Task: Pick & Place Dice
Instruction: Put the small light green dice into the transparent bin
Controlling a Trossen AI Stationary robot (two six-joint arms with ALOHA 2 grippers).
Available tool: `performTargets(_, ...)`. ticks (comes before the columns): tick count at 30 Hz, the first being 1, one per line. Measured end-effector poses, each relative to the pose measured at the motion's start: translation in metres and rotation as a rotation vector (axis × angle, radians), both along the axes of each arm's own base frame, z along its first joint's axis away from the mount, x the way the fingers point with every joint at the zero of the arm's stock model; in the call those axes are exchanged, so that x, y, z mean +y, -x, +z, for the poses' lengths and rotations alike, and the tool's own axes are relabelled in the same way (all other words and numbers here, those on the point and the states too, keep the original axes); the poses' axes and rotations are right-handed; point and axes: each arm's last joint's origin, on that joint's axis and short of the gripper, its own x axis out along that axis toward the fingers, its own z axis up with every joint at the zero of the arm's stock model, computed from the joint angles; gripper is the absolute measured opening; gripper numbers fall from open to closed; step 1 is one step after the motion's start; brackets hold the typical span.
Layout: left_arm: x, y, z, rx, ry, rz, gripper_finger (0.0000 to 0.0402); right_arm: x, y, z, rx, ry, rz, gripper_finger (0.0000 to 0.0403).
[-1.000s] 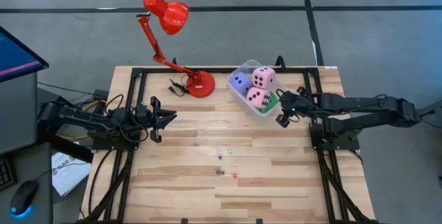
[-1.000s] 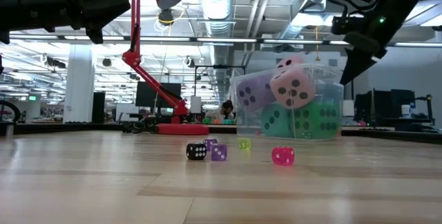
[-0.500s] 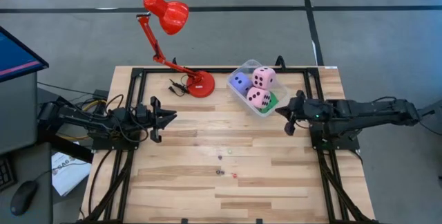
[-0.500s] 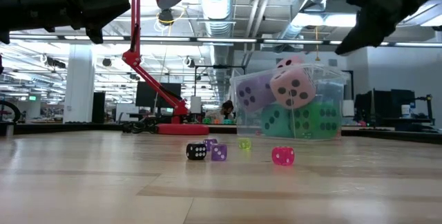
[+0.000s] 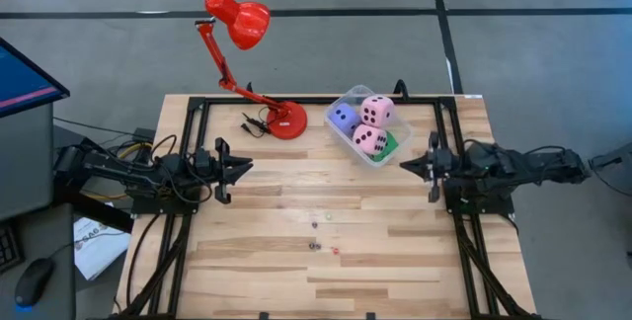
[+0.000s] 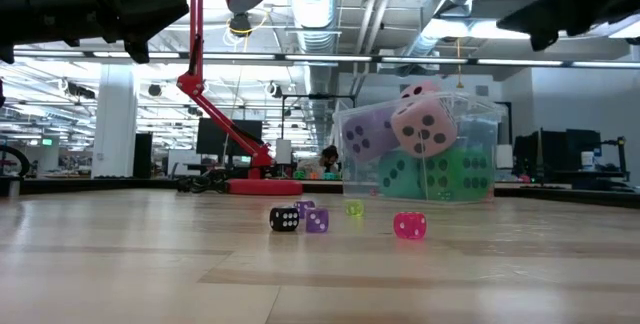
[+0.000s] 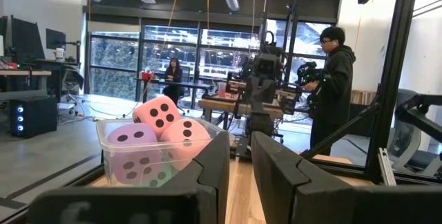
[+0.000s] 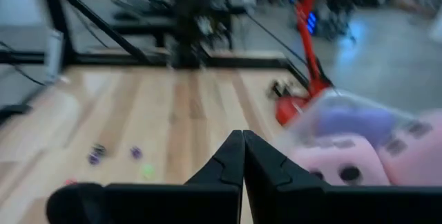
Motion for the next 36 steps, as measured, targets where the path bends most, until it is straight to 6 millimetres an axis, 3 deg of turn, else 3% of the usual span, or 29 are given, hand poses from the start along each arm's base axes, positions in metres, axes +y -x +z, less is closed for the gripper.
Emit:
performTargets(10,0.0,0.0,0.0,-0.012,0.055,-0.015,0.0053,0.001,0.005,-0.029,-0.081,-0.019,0.06,0.0)
performTargets(31,-0.005,-0.034,-0.022,0.049,0.125,-0.076,0.0053,-0.002,0.005,-0.033,-0.043,0.067,0.006,0.0)
performTargets(36,-0.007,-0.05,-0.018,0.057,0.105,-0.071,0.0053,-0.002,0.005,-0.036,-0.014,0.059,0.002,0.0)
